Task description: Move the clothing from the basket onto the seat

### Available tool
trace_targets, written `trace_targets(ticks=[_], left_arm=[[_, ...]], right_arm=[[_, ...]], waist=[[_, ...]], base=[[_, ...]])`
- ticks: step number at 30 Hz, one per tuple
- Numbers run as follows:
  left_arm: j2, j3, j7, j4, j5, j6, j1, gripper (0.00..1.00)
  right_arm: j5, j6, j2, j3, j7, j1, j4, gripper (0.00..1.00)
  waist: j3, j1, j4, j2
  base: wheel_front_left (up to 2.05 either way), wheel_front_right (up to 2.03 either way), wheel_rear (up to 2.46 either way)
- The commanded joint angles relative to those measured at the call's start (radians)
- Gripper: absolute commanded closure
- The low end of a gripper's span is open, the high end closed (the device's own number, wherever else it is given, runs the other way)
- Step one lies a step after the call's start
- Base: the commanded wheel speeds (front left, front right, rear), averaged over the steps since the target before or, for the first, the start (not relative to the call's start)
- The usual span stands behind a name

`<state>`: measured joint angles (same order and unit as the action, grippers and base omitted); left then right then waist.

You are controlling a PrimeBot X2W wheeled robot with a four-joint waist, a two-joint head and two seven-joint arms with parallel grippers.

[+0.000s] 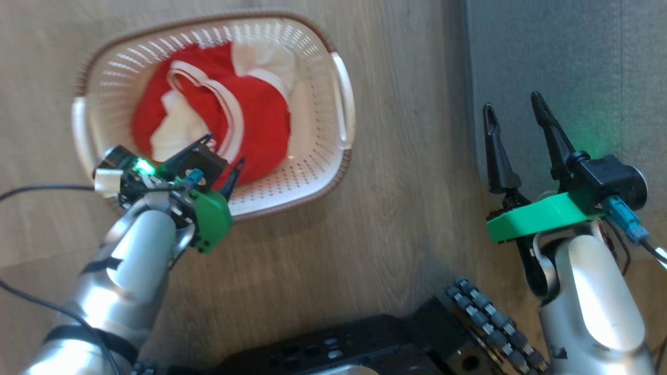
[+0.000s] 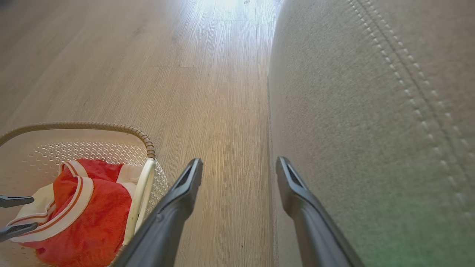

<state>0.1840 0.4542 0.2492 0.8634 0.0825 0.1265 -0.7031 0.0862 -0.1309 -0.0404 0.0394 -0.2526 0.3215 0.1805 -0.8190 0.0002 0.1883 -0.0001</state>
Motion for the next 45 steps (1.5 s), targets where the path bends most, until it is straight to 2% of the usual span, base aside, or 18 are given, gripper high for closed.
trace_targets(ticks=[1,5,7,10,14,16,24,37,38,39,40,41,45], left_arm=[[0.036,-0.009,0.013,0.008,-0.003,0.001,0.009,0.00],[0.060,0.019,0.013,0.107,0.006,-0.003,-0.050,0.00],[0.062,0.027,0.013,0.162,0.017,-0.028,-0.083,0.00],[0.064,0.055,0.013,0.238,0.048,-0.068,-0.122,0.00],[0.058,0.052,0.013,0.292,0.043,-0.131,-0.155,0.00],[0.054,0.046,0.013,0.325,0.033,-0.147,-0.166,0.00],[0.025,0.053,0.013,0.388,0.017,-0.148,-0.214,0.00],[0.004,0.080,-0.011,0.423,0.001,-0.108,-0.277,0.00],[0.003,0.077,-0.013,0.423,-0.005,-0.104,-0.278,0.18],[0.002,0.074,-0.018,0.424,-0.012,-0.101,-0.280,0.51],[0.002,0.072,-0.022,0.425,-0.018,-0.096,-0.280,0.70],[0.003,0.068,-0.025,0.425,-0.026,-0.093,-0.279,1.00],[0.012,0.050,-0.024,0.426,-0.053,-0.101,-0.276,1.00]], right_arm=[[0.008,0.000,-0.010,0.024,-0.009,-0.010,-0.032,0.00],[0.025,0.000,-0.010,0.037,-0.009,-0.004,-0.051,0.00],[0.034,0.000,-0.010,0.037,-0.009,-0.007,-0.058,0.00],[-0.014,0.000,-0.010,0.055,-0.009,-0.013,-0.064,0.00],[0.035,0.000,-0.010,0.073,-0.009,-0.026,-0.075,0.00],[0.042,0.000,-0.010,0.082,-0.009,-0.030,-0.077,0.00],[0.031,0.000,-0.010,0.078,-0.009,-0.039,-0.088,0.00],[0.003,0.000,-0.010,0.057,-0.009,-0.065,-0.124,0.00],[0.002,0.000,-0.010,0.055,-0.009,-0.065,-0.125,0.00],[0.002,0.000,-0.010,0.054,-0.009,-0.065,-0.126,0.00],[0.002,0.000,-0.010,0.055,-0.009,-0.064,-0.126,0.00],[0.002,0.000,-0.010,0.056,-0.009,-0.062,-0.126,0.00],[0.002,0.000,-0.010,0.057,-0.009,-0.052,-0.123,0.00]], waist=[[-0.050,-0.0002,0.045,0.0001],[-0.084,-0.0002,0.079,0.0001],[-0.093,-0.0002,0.085,0.0001],[-0.101,-0.0002,0.095,0.0001],[-0.108,-0.0002,0.101,0.0001],[-0.112,-0.0002,0.103,0.0001],[-0.136,-0.0002,0.091,0.0001],[-0.181,-0.0002,0.065,0.0001],[-0.182,-0.0002,0.064,0.0001],[-0.183,-0.0002,0.063,0.0001],[-0.184,-0.0002,0.062,0.0001],[-0.184,-0.0002,0.061,0.0001],[-0.181,-0.0002,0.061,0.0001]], base=[[0.00,0.00,0.00],[0.00,0.00,0.00],[0.00,0.00,0.00],[0.00,0.00,0.00],[0.00,0.00,0.00],[0.00,0.00,0.00],[0.00,0.00,0.00],[0.00,0.00,0.00],[0.00,0.00,0.00],[0.00,0.00,0.00],[0.00,0.00,0.00],[0.00,0.00,0.00],[0.00,0.00,0.00]])
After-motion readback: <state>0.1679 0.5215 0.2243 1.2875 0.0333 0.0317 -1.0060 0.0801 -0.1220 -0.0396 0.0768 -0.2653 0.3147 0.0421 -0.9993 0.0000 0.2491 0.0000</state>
